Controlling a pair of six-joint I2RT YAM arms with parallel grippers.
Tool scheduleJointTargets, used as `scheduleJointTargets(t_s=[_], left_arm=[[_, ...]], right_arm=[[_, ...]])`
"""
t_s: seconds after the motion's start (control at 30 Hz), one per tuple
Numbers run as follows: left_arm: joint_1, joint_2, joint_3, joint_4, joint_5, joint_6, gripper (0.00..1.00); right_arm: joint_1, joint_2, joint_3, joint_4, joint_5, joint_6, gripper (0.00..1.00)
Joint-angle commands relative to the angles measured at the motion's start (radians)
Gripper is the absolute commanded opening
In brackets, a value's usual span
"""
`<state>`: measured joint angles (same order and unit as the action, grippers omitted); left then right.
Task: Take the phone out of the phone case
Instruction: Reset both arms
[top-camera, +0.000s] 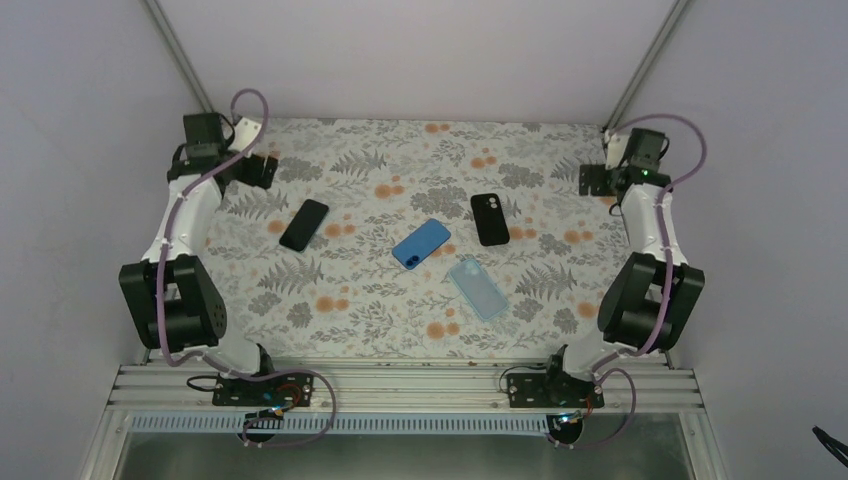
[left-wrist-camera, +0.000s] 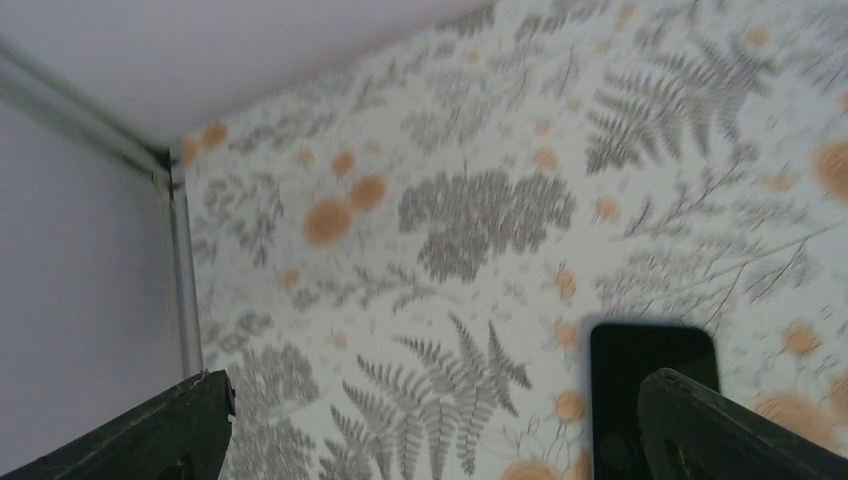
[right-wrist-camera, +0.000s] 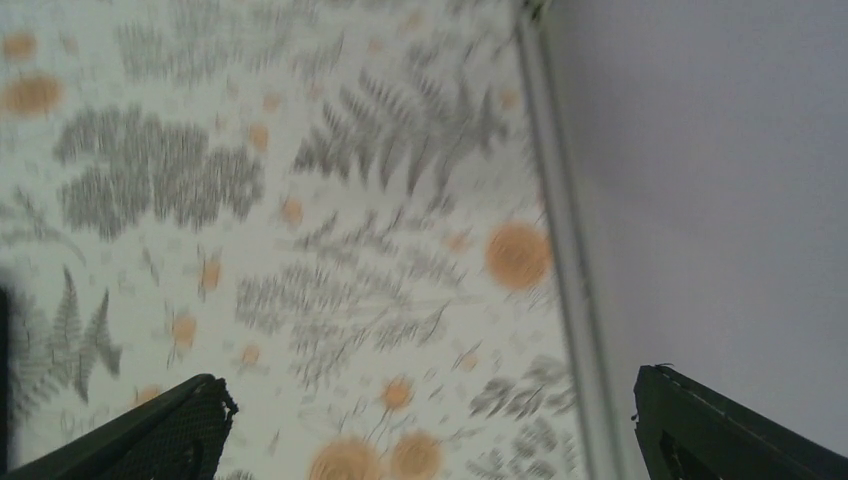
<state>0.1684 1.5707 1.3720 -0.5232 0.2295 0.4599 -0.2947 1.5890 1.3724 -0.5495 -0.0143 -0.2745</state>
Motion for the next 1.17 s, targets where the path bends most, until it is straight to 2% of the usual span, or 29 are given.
scheduleJointTargets(t_s=[0.0,0.13,0.27,0.77,1.03,1.13], left_arm=[[0.026,-0.072,-0.183,0.201,-0.087,-0.038,1.00],[0.051,-0.110,-0.307,0.321,-0.050,-0.083,1.00],[0.087,-0.094,-0.333,0.321,0.060,-0.112,1.00],[0.121,-0.064,-0.373,0.335,0.073,-0.142,1.00],[0.128,-0.075,-0.379,0.329,0.087,-0.134,1.00],[0.131,-0.080,-0.383,0.327,0.100,-0.127,1.00]], right_arm=[[0.000,-0.013,-0.109,0.138,-0.073,0.040,1.00],[-0.001,0.026,-0.108,0.121,-0.182,0.056,1.00],[0.000,0.066,-0.127,0.124,-0.215,0.058,1.00],[0.000,0.109,-0.153,0.135,-0.243,0.029,1.00],[0.001,0.084,-0.185,0.148,-0.271,0.009,1.00],[0.001,0.057,-0.179,0.166,-0.236,0.027,1.00]])
